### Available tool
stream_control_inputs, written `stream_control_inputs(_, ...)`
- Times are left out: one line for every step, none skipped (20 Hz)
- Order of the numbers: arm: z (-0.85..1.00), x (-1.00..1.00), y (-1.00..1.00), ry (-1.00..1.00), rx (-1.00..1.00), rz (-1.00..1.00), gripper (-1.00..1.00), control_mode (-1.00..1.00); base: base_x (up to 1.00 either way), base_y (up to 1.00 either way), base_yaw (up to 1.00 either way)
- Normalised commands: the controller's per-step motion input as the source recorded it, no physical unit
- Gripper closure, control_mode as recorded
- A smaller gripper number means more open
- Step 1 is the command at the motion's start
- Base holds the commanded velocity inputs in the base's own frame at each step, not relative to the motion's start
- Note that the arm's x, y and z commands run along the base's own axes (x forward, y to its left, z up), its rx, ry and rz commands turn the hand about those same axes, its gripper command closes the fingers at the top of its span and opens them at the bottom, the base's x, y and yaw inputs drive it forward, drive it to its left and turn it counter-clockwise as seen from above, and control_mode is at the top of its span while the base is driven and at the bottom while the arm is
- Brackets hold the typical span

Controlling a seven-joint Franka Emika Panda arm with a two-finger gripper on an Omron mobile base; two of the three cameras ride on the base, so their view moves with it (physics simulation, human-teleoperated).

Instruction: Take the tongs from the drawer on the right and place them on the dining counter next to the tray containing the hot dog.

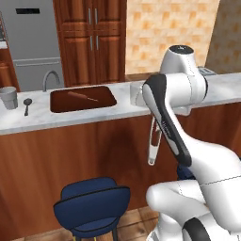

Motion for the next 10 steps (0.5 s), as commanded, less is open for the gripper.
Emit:
stream_control_inputs(0.17,-0.07,0.03,0.00,0.00,0.53,1.00,-1.00,0.00,0.00,0.00)
stream_control_inputs(0.21,-0.05,0.03,-0.02,0.00,0.52,1.00,-1.00,0.00,0.00,0.00)
stream_control_inputs(0.27,-0.04,0.11,-0.09,0.00,0.48,1.00,-1.00,0.00,0.00,0.00)
stream_control_inputs(0.24,0.00,0.33,-0.14,0.00,0.43,1.00,-1.00,0.00,0.00,0.00)
stream_control_inputs(0.29,0.00,0.53,-0.19,0.00,0.35,1.00,-1.00,0.00,0.00,0.00)
stream_control_inputs(0.35,0.00,0.54,-0.23,0.00,0.26,1.00,-1.00,0.00,0.00,0.00)
stream_control_inputs(0.41,0.00,0.43,-0.21,0.00,0.20,1.00,-1.00,0.00,0.00,0.00)
stream_control_inputs(0.40,0.00,0.20,-0.16,0.00,0.09,1.00,-1.00,0.00,0.00,0.00)
stream_control_inputs(0.51,0.00,0.16,-0.22,0.00,0.09,1.00,-1.00,0.00,0.00,0.00)
stream_control_inputs(0.59,0.08,0.45,-0.20,0.00,0.10,1.00,-1.00,0.00,0.00,0.00)
